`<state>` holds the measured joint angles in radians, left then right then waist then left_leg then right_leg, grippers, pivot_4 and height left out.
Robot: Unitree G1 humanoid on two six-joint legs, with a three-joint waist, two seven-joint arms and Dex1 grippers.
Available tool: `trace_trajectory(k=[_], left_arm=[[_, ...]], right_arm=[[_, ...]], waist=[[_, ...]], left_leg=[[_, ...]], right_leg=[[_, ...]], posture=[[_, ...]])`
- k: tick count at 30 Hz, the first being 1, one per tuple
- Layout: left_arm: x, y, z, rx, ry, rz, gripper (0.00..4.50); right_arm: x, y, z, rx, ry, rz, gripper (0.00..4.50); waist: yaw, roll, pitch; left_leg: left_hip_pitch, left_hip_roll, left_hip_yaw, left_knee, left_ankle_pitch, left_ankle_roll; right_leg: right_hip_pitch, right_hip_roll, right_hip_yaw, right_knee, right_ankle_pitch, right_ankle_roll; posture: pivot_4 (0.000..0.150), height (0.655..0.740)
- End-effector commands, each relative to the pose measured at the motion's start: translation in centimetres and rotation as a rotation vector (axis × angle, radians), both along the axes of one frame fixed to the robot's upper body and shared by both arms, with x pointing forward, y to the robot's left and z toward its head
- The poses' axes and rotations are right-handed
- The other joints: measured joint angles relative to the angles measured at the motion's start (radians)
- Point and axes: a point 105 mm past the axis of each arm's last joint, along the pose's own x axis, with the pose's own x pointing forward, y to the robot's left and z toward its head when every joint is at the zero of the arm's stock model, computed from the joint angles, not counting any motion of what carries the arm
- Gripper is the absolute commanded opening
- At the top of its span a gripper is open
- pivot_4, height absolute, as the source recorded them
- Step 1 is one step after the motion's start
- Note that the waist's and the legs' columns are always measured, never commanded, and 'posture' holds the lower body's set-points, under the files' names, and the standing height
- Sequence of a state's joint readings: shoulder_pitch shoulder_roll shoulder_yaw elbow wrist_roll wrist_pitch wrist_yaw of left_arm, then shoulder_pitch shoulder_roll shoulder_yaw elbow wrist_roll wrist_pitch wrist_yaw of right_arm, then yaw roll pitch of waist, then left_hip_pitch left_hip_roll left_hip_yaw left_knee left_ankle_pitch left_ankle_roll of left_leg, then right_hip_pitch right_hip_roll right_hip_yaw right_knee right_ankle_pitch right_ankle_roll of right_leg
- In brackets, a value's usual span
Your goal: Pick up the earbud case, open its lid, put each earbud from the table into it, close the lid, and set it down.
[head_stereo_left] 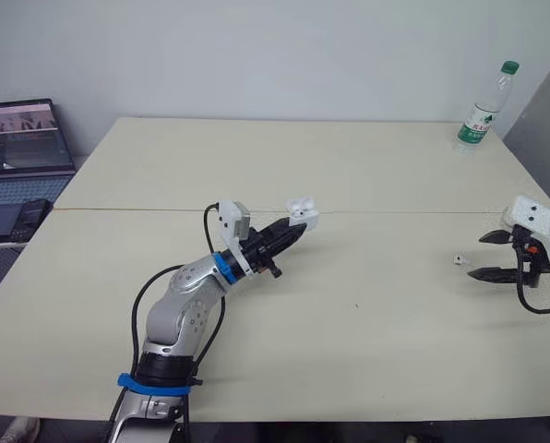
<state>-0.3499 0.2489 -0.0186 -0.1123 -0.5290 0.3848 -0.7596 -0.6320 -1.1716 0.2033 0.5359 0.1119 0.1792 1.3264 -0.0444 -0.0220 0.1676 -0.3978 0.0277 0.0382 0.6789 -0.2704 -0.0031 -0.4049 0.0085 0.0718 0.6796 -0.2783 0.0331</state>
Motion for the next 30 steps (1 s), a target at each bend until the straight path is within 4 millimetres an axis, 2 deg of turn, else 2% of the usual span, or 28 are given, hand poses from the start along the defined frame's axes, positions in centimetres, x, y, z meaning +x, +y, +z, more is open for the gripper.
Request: trace_trajectory(k=[1,4,10,15,20,22,25,29,30], left_arm=[[-1.2,-0.7,1.2,0.009,-0.064,-0.057,0.8],[-1.6,-0.6,1.2,0.023,-0.073,-0.055,0.8],[-2.0,-0.3,0.9,0.03,-0.069,-0.033,0.8],[-2.1,-0.3,0.9,0.023,-0.066,-0.017,0.8],[-2.0,-0.2,0.8,0.022,-0.066,-0.006,0.8],[-2.0,-0.1,0.9,0.022,-0.065,-0.001,0.8],[-2.0,0.1,0.8,0.025,-0.065,0.009,0.8],[-2.0,0.2,0.8,0.026,-0.063,0.018,0.8],[-2.0,0.3,0.8,0.026,-0.063,0.019,0.8]], right_arm=[[1.0,-1.7,-1.2,-0.142,0.065,0.038,4.48],[1.9,-2.5,-2.2,-0.249,0.124,0.025,4.48],[3.5,-1.9,-2.3,-0.336,0.145,0.023,4.48],[4.5,0.2,-2.4,-0.184,0.165,-0.038,4.48],[5.1,1.4,-2.2,-0.132,0.159,-0.051,4.48],[5.2,1.2,-2.3,-0.156,0.161,-0.053,4.48],[4.8,0.8,-2.6,-0.191,0.193,-0.053,3.86],[4.7,0.7,-2.6,-0.201,0.207,-0.057,2.45],[4.7,0.7,-2.6,-0.203,0.206,-0.059,2.45]], waist=[[-0.004,-0.001,0.0],[-0.005,0.0,0.001],[-0.003,0.001,0.001],[-0.002,0.001,0.001],[-0.003,0.001,0.001],[-0.005,0.001,0.001],[-0.004,0.001,0.001],[-0.003,0.001,0.001],[-0.003,0.001,0.001]], left_leg=[[0.0,0.0,0.001,0.0,0.0,0.0],[0.0,0.0,0.001,0.0,0.0,0.0],[-0.001,-0.001,0.0,-0.001,0.0,0.0],[-0.001,-0.001,-0.001,-0.001,0.0,0.0],[-0.001,-0.002,-0.002,-0.001,0.0,0.0],[-0.001,-0.001,-0.002,-0.001,0.0,0.0],[-0.001,-0.002,-0.003,-0.001,0.0,0.0],[-0.001,-0.002,-0.002,-0.001,0.0,0.0],[-0.001,-0.002,-0.002,-0.001,0.0,0.0]], right_leg=[[0.0,0.0,0.001,0.0,0.001,0.0],[0.0,0.0,0.001,0.0,0.001,0.0],[-0.001,-0.007,0.001,0.0,0.001,-0.001],[0.0,-0.008,0.001,0.0,0.001,-0.001],[0.0,-0.009,0.0,0.001,0.001,-0.001],[0.0,-0.009,0.0,0.001,0.001,-0.001],[0.0,-0.009,0.0,0.001,0.001,-0.001],[0.0,-0.009,0.0,0.001,0.001,-0.001],[0.0,-0.009,0.0,0.001,0.001,-0.001]], posture=[[0.15,0.74],[0.15,0.74],[0.15,0.74],[0.15,0.74],[0.15,0.74],[0.15,0.74],[0.15,0.74],[0.15,0.74],[0.15,0.74]])
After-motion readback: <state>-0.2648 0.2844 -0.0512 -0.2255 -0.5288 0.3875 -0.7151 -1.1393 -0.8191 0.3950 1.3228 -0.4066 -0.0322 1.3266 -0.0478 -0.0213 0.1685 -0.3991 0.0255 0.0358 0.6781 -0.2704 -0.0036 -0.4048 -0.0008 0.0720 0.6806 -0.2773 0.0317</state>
